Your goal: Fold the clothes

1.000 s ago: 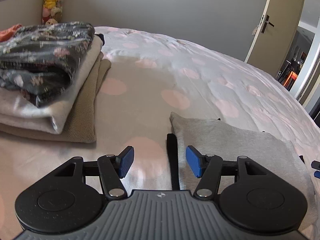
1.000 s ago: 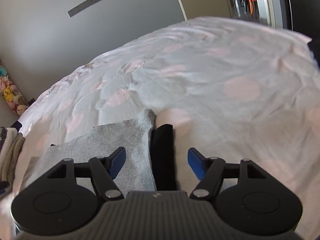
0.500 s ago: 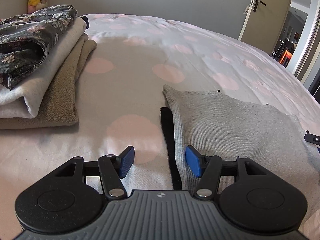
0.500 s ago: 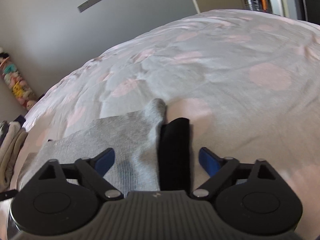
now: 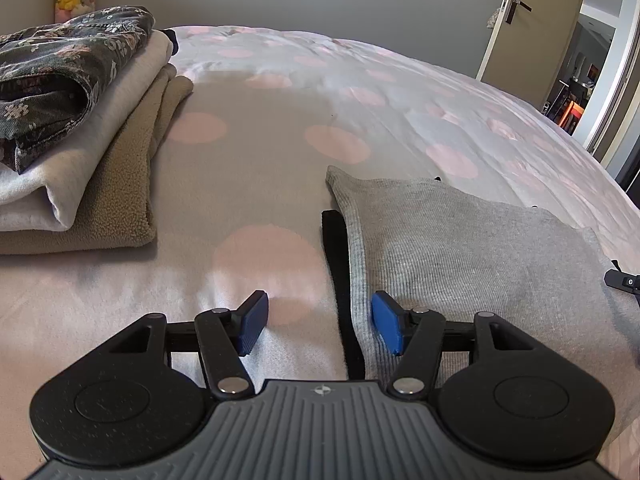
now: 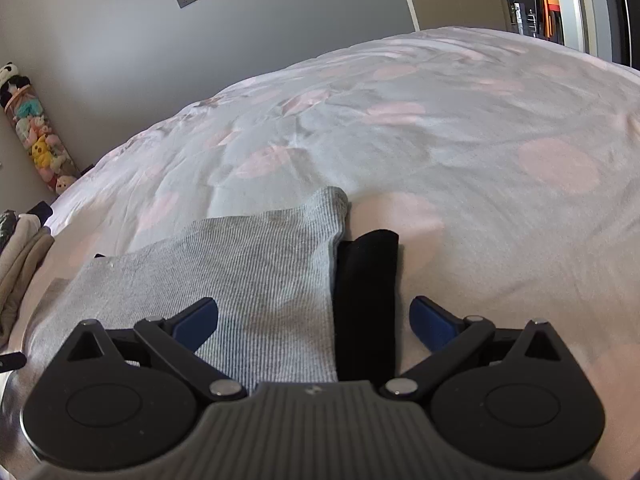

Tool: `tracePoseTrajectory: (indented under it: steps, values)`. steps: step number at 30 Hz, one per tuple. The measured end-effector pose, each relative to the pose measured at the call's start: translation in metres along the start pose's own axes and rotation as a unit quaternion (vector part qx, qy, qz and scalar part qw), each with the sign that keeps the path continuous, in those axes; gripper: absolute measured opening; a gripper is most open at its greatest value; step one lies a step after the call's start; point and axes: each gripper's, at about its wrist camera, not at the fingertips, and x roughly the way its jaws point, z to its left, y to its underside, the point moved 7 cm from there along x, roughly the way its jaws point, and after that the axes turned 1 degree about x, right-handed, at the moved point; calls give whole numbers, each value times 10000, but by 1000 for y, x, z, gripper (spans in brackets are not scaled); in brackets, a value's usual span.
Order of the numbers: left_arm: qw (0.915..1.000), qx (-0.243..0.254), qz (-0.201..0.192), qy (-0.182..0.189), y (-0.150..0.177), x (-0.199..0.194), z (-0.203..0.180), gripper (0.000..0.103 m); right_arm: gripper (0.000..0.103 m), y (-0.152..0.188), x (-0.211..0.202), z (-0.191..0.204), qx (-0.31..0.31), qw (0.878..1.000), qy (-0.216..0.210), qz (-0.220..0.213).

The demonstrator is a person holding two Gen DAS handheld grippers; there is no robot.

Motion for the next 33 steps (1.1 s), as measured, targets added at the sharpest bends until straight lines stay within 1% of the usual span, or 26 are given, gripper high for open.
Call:
tracePoseTrajectory:
  steps: [3, 7, 12, 16, 18, 19, 20, 22, 24, 25, 26, 27, 29, 33]
  values:
    - [10000, 1, 0, 12, 0, 0, 0, 56, 103, -1, -2, -3, 230, 9997, -40, -72]
    - [10000, -10, 4, 25, 1, 0, 0, 56, 103, -3, -2, -7, 346, 9992, -154, -83]
    - [10000, 4, 4, 20, 1, 0, 0, 56, 103, -1, -1, -1, 13, 9999, -99, 16]
    - [10000, -4, -3, 23, 1, 1, 0, 56, 101, -2, -1, -1, -56, 9999, -78, 33]
    - [10000, -6, -8, 23, 1, 1, 0, 56, 82, -4, -2, -2, -89, 9999, -5, -51]
    - [10000, -4, -11, 23, 1, 1, 0, 56, 64, -6, -3, -3, -104, 9999, 41, -88]
    - [10000, -1, -13, 22, 1, 1, 0, 56, 57, -7, -2, -5, -106, 9998, 120, -100]
    - [10000, 13, -13, 18, 1, 1, 0, 56, 55, -9, 0, -8, -4, 9999, 71, -131]
    - [10000, 20, -13, 16, 1, 1, 0, 56, 44, -11, 0, -11, 49, 9998, 83, -159]
    - [10000, 21, -13, 17, 1, 1, 0, 56, 36, -11, 0, -11, 54, 9998, 108, -172]
    - [10000, 23, -13, 18, 1, 1, 0, 56, 30, -12, 0, -11, 42, 9998, 112, -185]
    - [10000, 24, -13, 19, 1, 2, 0, 56, 30, -12, 0, -10, 17, 9997, 122, -199]
    - [10000, 18, -15, 19, 1, 2, 1, 56, 21, -11, -1, -5, -178, 9994, 207, -222]
    - [10000, 6, -24, 28, -1, 2, 1, 57, 18, -14, -8, 9, -555, 9970, 422, -343]
